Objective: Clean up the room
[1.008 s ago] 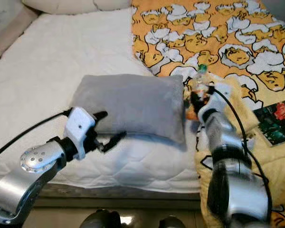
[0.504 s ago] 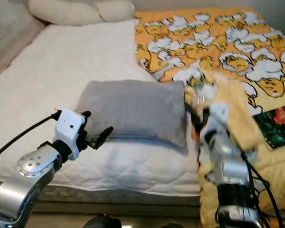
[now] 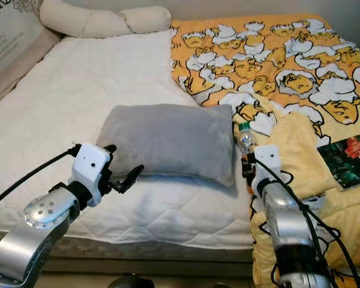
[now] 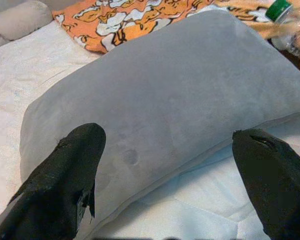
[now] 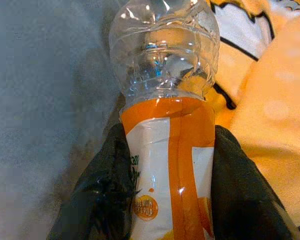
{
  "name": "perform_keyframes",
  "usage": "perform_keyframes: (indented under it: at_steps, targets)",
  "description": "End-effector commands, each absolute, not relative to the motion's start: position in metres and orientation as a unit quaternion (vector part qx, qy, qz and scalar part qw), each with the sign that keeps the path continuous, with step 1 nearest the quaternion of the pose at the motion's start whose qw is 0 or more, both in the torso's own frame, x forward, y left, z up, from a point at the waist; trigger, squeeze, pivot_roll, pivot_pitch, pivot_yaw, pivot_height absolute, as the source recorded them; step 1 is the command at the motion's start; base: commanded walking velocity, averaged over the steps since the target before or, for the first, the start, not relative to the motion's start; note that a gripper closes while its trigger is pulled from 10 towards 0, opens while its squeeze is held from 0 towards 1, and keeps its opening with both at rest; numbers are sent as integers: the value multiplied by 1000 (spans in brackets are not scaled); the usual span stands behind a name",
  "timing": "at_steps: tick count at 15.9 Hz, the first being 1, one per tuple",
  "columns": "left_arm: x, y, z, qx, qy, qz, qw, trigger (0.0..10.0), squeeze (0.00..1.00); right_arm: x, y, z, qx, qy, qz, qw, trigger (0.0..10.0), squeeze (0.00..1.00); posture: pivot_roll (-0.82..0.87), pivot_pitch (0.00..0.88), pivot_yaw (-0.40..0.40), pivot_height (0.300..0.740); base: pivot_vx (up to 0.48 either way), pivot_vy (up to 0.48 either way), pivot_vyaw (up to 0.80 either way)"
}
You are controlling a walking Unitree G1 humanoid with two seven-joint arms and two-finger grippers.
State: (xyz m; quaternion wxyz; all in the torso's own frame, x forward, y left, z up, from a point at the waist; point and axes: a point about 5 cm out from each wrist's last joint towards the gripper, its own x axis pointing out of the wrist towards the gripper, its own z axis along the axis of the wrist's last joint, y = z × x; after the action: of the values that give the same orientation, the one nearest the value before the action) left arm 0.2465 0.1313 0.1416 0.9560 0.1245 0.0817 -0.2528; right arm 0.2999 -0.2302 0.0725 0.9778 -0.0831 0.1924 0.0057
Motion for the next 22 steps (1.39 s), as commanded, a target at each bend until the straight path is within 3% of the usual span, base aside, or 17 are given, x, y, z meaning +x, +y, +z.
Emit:
perform_keyframes:
  at_steps: [1, 2, 5, 6, 10, 11, 12, 13, 14, 15, 16, 17, 22]
  targets:
    - [247, 133, 142, 130, 81, -250, 956, 10000, 0, 303, -228, 74, -87, 187, 4, 978, 10000, 0, -76, 0, 97, 740, 0, 0, 0]
    - [248, 133, 142, 133, 81, -250, 956, 10000, 0, 307, -225, 74, -78, 185, 9, 980, 10000, 1000, -71, 0, 95, 740, 0, 0, 0]
    - [250, 135, 143, 135, 81, -245, 957, 10000, 0, 318, -224, 67, -75, 196, -10, 978, 10000, 1000, -65, 0, 100, 740, 0, 0, 0]
    - [250, 134, 143, 135, 82, -245, 957, 10000, 0, 321, -223, 63, -71, 206, -15, 976, 10000, 27, -61, 0, 102, 740, 0, 0, 0]
    - [251, 133, 140, 133, 87, -244, 957, 10000, 0, 327, -218, 47, -29, 251, -25, 967, 10000, 0, -51, 0, 109, 740, 0, 0, 0]
    - [251, 133, 141, 134, 87, -243, 957, 10000, 0, 330, -216, 49, -26, 247, -23, 968, 7922, 0, -45, 0, 106, 740, 0, 0, 0]
    - [251, 134, 142, 134, 87, -242, 957, 10000, 0, 333, -214, 51, -23, 242, -21, 970, 4275, 0, -41, 0, 104, 740, 0, 0, 0]
    - [252, 135, 143, 135, 85, -236, 958, 10000, 0, 339, -210, 57, -38, 224, -13, 974, 1804, 0, -41, 0, 104, 740, 0, 0, 0]
    - [252, 136, 143, 135, 85, -235, 959, 10000, 0, 341, -207, 60, -43, 213, -5, 976, 2510, 0, -38, 0, 98, 740, 0, 0, 0]
    - [250, 136, 143, 135, 85, -234, 959, 10000, 0, 341, -204, 60, -59, 208, 9, 976, 4627, 0, -37, 0, 95, 740, 0, 0, 0]
    - [250, 136, 143, 136, 85, -234, 959, 10000, 0, 341, -202, 60, -66, 206, 14, 976, 4627, 0, -37, 0, 95, 740, 0, 0, 0]
    - [247, 136, 142, 135, 85, -234, 959, 10000, 0, 339, -198, 57, -64, 206, 24, 976, 10000, 0, -34, 0, 86, 740, 0, 0, 0]
    - [238, 138, 140, 137, 91, -231, 959, 10000, 0, 322, -174, 55, -45, 181, 56, 981, 10000, 0, -31, 0, 69, 740, 0, 0, 0]
